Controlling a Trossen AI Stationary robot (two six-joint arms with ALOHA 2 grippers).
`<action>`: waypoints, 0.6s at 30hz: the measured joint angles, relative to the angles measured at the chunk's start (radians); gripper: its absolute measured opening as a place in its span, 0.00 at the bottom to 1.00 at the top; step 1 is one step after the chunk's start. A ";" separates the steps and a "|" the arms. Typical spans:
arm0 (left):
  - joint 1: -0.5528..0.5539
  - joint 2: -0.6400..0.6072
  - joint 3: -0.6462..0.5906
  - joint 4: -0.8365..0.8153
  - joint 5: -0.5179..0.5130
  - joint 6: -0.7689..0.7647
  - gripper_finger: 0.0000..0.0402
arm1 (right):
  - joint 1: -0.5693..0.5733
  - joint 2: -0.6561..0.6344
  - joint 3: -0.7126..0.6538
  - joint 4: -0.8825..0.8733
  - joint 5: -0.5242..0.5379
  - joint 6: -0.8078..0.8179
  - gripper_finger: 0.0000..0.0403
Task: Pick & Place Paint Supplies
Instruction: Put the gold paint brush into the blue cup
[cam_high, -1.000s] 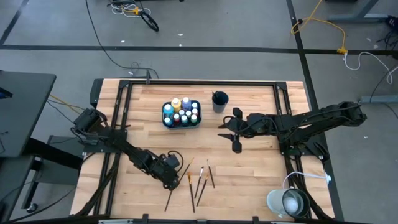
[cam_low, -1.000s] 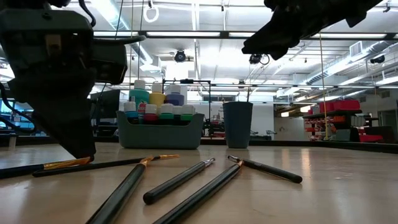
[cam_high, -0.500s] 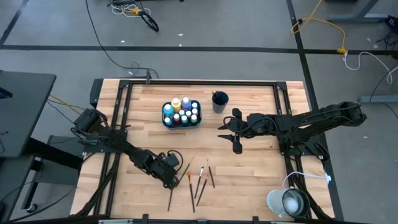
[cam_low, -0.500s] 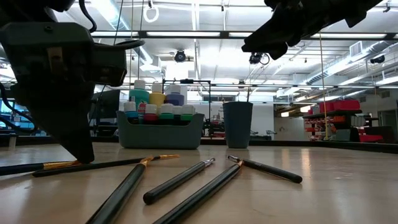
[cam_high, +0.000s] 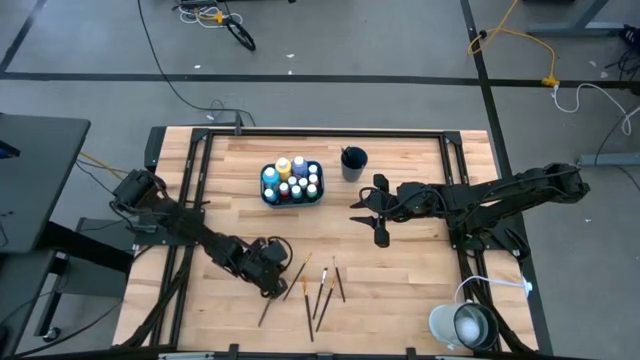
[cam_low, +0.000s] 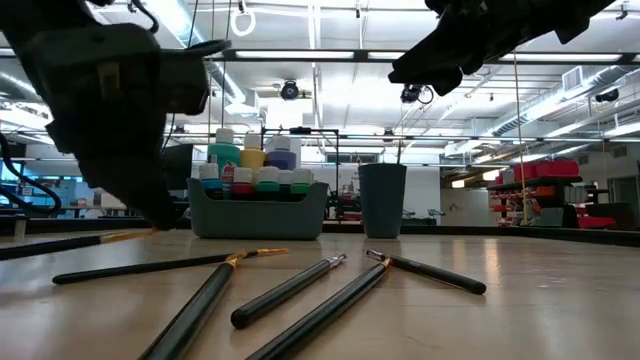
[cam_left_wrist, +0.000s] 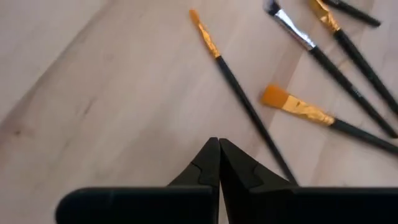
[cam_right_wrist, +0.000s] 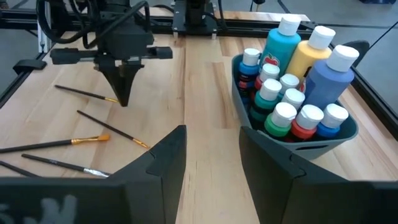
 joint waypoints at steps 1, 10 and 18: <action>0.007 0.000 0.000 -0.005 0.000 0.007 0.01 | 0.000 0.000 0.000 -0.001 0.000 0.000 0.38; 0.094 0.000 0.000 0.058 -0.062 0.149 0.00 | 0.000 0.026 0.000 0.014 0.000 0.070 0.38; 0.189 -0.018 0.001 0.245 -0.041 0.368 0.00 | 0.004 0.192 0.001 0.116 -0.053 0.149 0.38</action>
